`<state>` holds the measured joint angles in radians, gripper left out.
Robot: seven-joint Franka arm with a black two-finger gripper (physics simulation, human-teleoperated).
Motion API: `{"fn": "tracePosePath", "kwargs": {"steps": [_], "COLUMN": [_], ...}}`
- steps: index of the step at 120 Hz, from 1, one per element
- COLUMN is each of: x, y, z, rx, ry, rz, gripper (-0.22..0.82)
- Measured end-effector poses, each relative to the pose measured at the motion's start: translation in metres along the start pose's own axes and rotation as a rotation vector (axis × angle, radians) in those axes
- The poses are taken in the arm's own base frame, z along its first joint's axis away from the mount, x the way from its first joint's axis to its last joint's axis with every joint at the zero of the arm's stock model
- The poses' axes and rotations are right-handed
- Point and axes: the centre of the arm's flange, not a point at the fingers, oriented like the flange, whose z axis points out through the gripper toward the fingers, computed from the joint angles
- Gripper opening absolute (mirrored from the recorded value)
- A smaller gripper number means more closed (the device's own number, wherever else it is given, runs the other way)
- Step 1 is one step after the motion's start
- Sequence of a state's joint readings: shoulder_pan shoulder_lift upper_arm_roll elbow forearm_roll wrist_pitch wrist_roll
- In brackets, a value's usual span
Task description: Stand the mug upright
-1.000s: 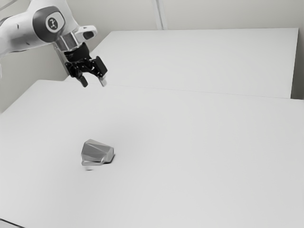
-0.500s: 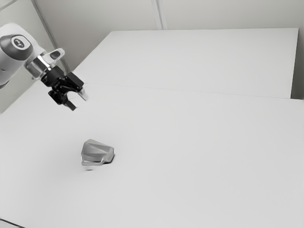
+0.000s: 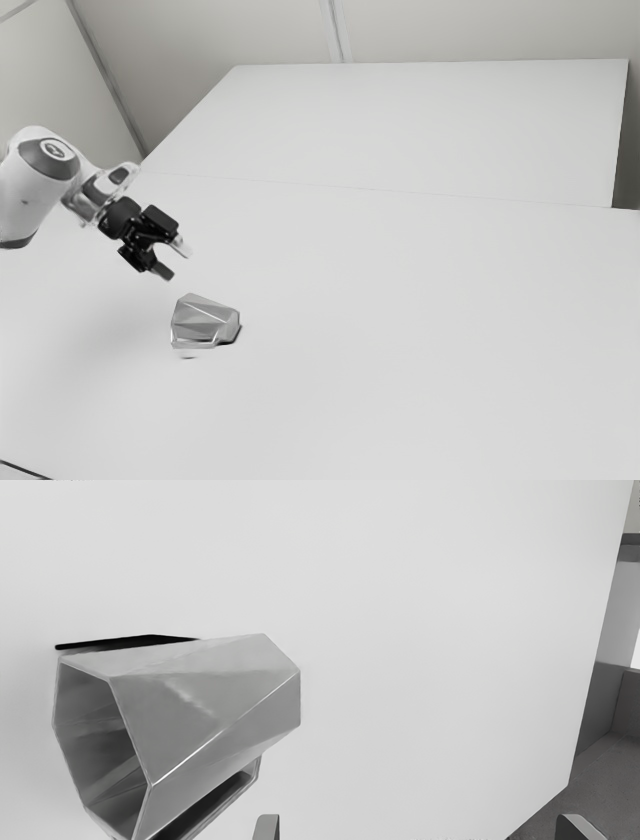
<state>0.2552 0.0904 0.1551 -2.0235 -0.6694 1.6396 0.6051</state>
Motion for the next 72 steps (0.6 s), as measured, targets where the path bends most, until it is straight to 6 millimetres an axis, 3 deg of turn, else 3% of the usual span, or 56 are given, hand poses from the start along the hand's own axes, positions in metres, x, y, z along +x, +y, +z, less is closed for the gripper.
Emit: {"fn": "tracePosePath", "kwargs": {"steps": [11, 44, 72], "x": [0.0, -0.01, -0.008], "y": [-0.006, -0.057, -0.091], "z": [0.006, 0.0, 0.014], "rx": [-0.008, -0.04, -0.094], "ry": [0.008, 0.076, 0.099], "rz": [0.019, 0.014, 0.014], "gripper": [0.6, 0.6, 0.6]}}
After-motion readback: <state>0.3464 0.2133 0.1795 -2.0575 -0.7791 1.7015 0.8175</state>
